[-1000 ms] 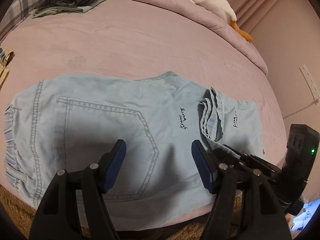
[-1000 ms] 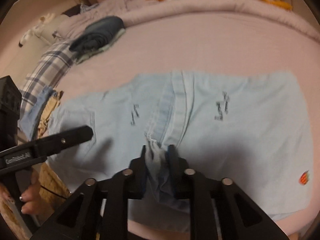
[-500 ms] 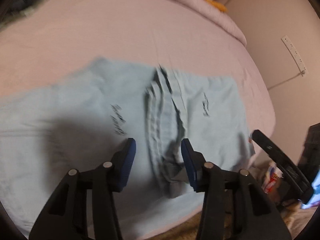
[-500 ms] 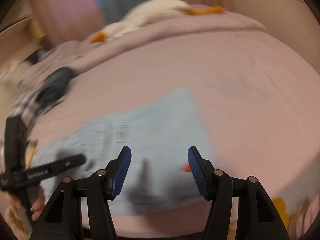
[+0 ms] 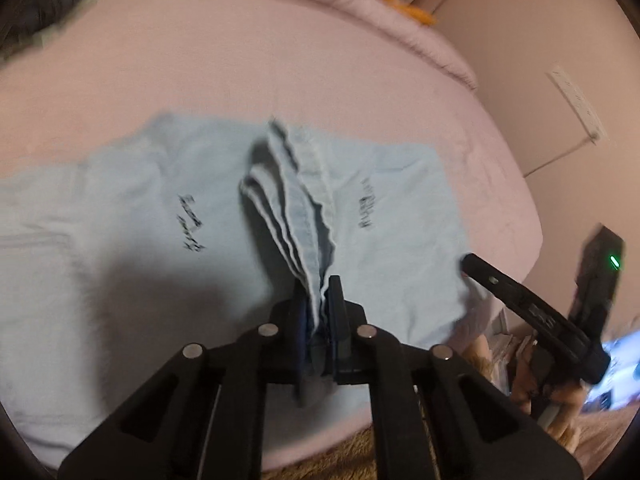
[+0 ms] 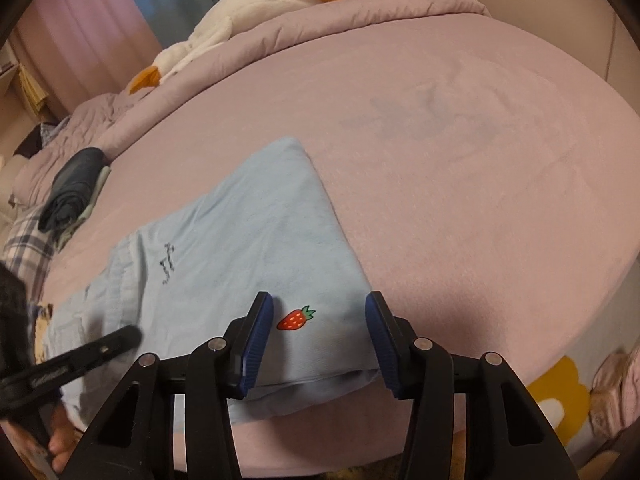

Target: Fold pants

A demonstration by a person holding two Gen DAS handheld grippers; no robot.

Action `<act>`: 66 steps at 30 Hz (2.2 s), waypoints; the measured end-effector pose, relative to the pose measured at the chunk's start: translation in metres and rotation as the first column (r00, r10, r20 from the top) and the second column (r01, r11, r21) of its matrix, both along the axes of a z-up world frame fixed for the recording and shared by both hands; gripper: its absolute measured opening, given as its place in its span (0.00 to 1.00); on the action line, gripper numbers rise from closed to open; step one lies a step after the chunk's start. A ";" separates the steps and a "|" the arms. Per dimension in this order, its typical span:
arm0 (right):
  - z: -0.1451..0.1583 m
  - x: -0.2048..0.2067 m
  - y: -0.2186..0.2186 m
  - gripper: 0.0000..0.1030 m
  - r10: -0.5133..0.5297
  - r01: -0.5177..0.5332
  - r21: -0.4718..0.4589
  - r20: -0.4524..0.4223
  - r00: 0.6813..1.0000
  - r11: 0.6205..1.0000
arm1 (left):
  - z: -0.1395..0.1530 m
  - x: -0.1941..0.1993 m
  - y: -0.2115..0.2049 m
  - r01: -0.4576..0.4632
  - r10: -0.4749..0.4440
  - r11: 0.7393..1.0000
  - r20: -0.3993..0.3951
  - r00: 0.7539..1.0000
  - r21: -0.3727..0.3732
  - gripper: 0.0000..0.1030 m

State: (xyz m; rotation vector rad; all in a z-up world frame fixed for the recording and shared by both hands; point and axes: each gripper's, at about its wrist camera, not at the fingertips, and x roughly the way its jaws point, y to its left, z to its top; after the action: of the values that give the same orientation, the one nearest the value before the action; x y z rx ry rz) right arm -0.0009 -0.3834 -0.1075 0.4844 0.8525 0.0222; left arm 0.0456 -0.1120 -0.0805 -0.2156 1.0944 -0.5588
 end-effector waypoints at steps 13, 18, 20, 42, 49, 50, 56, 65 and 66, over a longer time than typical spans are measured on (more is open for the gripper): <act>-0.011 0.002 0.008 0.49 0.009 -0.010 -0.056 -0.018 1.000 0.998 | -0.026 -0.004 0.011 -0.023 0.026 0.996 -0.038 0.999 0.084 0.13; -0.017 0.006 0.011 0.49 0.002 -0.005 -0.086 -0.034 0.999 0.996 | -0.025 -0.005 -0.001 -0.025 0.028 0.993 -0.018 0.999 0.114 0.14; -0.019 0.009 0.011 0.49 -0.006 0.002 -0.104 -0.040 0.999 0.995 | -0.021 -0.005 -0.002 -0.019 0.022 0.992 -0.024 0.999 0.126 0.15; -0.018 0.011 0.012 0.49 -0.005 0.001 -0.112 -0.038 0.999 0.994 | -0.001 0.057 -0.006 -0.075 0.074 0.993 0.010 0.997 0.088 0.21; -0.018 0.011 0.012 0.49 -0.001 -0.003 -0.111 -0.037 0.999 0.994 | -0.029 0.057 -0.007 -0.086 0.090 0.986 -0.019 0.996 0.146 0.25; -0.018 0.011 0.012 0.49 -0.002 -0.003 -0.113 -0.038 0.999 0.994 | -0.029 0.055 -0.006 -0.085 0.089 0.986 -0.021 0.996 0.143 0.25; -0.017 0.012 0.014 0.49 -0.009 0.005 -0.115 -0.040 0.999 0.993 | -0.030 0.039 -0.004 -0.114 0.112 0.982 0.018 0.993 0.149 0.25; -0.016 0.013 0.015 0.50 -0.012 0.007 -0.116 -0.044 0.999 0.993 | -0.021 0.018 0.024 -0.121 0.123 0.987 -0.014 0.992 0.108 0.22; -0.015 0.013 0.015 0.51 -0.014 0.008 -0.117 -0.050 0.999 0.993 | -0.015 0.015 0.030 -0.136 0.138 0.985 -0.010 0.990 0.108 0.22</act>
State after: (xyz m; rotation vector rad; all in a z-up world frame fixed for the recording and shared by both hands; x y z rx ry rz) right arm 0.0126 -0.3680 -0.1228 0.3815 0.8951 -0.0499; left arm 0.0608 -0.0820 -0.0959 -0.2007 1.1138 -0.3750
